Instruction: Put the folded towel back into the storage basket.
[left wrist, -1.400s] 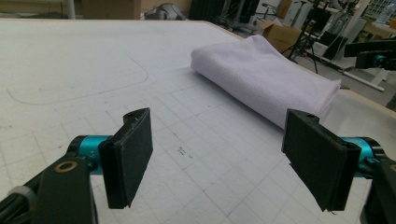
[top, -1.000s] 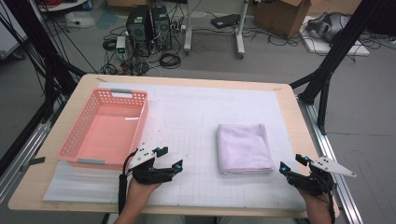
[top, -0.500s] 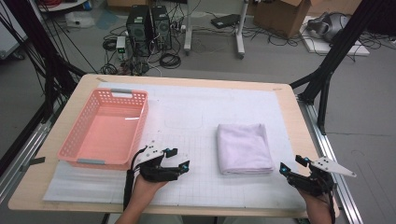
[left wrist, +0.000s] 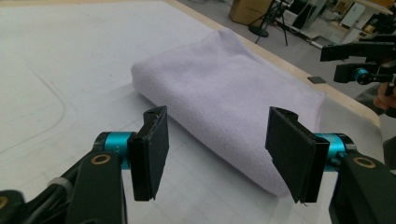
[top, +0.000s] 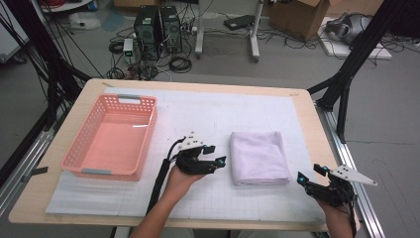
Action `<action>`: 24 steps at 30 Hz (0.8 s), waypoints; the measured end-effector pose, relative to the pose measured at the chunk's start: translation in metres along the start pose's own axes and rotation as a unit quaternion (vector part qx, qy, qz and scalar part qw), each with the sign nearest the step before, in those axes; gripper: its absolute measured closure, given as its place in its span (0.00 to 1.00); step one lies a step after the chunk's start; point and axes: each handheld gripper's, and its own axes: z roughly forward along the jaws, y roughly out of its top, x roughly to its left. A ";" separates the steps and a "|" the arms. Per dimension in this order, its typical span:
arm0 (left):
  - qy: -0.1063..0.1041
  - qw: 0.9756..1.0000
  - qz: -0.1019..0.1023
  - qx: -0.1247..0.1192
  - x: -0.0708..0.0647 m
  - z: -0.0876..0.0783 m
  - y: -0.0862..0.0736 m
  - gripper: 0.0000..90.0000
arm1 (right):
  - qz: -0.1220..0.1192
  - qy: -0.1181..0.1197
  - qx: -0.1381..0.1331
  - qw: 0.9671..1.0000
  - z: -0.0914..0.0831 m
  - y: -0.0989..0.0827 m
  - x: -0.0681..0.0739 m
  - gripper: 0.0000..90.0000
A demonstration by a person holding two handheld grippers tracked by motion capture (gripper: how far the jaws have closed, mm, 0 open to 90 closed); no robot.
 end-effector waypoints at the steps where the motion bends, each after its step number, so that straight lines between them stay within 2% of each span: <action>1: 0.001 1.000 -0.001 0.005 0.000 0.005 0.002 0.43 | -0.002 0.000 0.001 1.000 0.000 0.000 -0.001 0.29; 3: 0.004 1.000 -0.003 0.007 -0.001 0.010 0.003 0.41 | 0.000 -0.001 0.002 1.000 0.000 0.000 -0.002 0.29; 6: 0.006 1.000 -0.013 0.020 -0.002 0.029 0.005 0.38 | 0.004 0.000 0.001 1.000 0.000 0.000 -0.003 0.29; 11: 0.016 0.998 -0.030 0.048 -0.005 0.050 0.003 0.38 | 0.002 0.003 0.002 1.000 0.002 0.000 -0.004 0.29; 15: 0.023 0.997 -0.045 0.055 -0.004 0.061 0.000 0.38 | 0.003 0.004 0.004 1.000 0.003 0.000 -0.004 0.29; 19: 0.045 0.995 -0.054 0.073 -0.004 0.078 -0.001 0.37 | 0.004 0.007 0.001 1.000 0.004 0.001 -0.005 0.29; 24: 0.056 0.992 -0.059 0.092 -0.007 0.089 -0.002 0.33 | 0.004 0.007 0.001 1.000 0.004 0.000 -0.004 0.29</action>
